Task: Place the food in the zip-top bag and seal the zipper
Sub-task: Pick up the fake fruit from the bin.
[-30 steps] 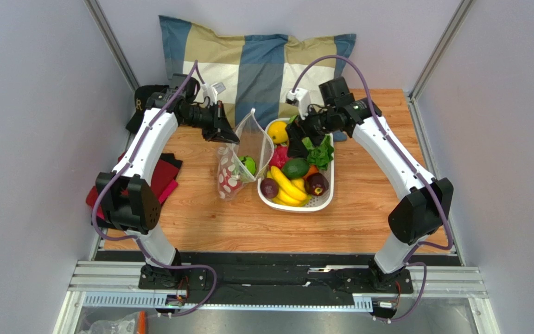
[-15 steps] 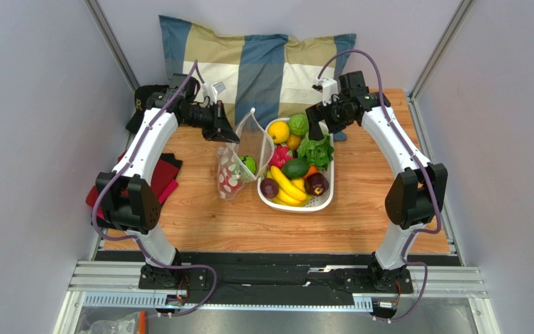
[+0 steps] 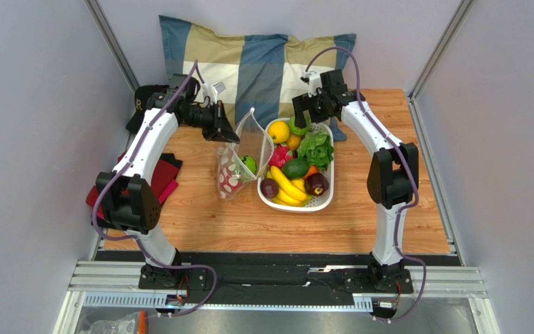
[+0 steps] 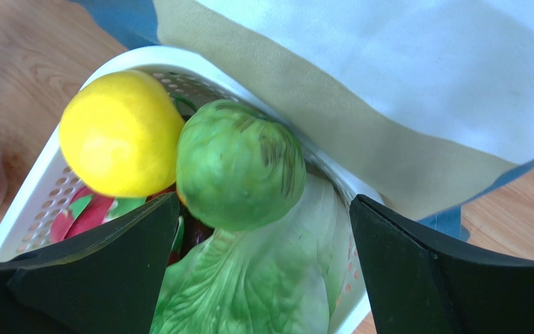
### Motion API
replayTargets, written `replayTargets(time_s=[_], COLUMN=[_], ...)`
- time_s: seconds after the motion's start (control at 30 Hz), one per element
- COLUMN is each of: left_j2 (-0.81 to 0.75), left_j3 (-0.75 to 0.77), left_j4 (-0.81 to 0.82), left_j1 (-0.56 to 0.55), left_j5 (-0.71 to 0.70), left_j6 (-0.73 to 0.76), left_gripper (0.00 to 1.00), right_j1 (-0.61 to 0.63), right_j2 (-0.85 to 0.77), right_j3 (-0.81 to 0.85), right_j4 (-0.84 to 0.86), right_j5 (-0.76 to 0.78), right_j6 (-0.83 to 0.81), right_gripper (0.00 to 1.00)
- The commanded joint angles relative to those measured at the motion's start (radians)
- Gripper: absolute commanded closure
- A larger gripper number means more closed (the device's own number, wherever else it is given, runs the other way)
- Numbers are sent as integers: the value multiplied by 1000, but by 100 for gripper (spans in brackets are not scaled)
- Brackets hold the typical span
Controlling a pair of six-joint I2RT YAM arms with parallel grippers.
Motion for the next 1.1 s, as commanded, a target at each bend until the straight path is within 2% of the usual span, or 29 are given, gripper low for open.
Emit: replayTargets(time_s=[0.0,0.23,0.33,0.43,0.47,0.57,0.7,0.87,1.0,1.07], left_j2=[-6,-1,-1,0,0,-1,-6,-6,0,0], left_j3=[-5,-8,-11,-4,-1,4,-2,1,15,19], left_j4=[23,23,23,18,16,12,13,10,0,-2], left_j1=[-3,-3,-3,-3,-3,-3,-3,-3,-3,-3], left_j5=[5,3,3,0,-1,0,0,5,6,7], left_j6=[-3,-2,-2,0,1,6,7,7,10,9], left_gripper=[100,100,100,100,100,100,100,100,100,100], right_j1=[23,39,42,39,40,39,29,22,43,64], right_j2=[38,72,74,55,42,-35,-153,-241,-267,-276], right_j3=[56,24,7,-11,-20,-71,-126,-93,-62,-45], right_j4=[98,116,125,115,112,109,95,72,90,104], right_j5=[43,46,49,54,54,46,28,-142,-237,-345], right_j6=[0,-20,-20,-28,-36,-57,-100,-99,-64,-8], right_gripper=[3,3,6,15,22,34,40,48,48,48])
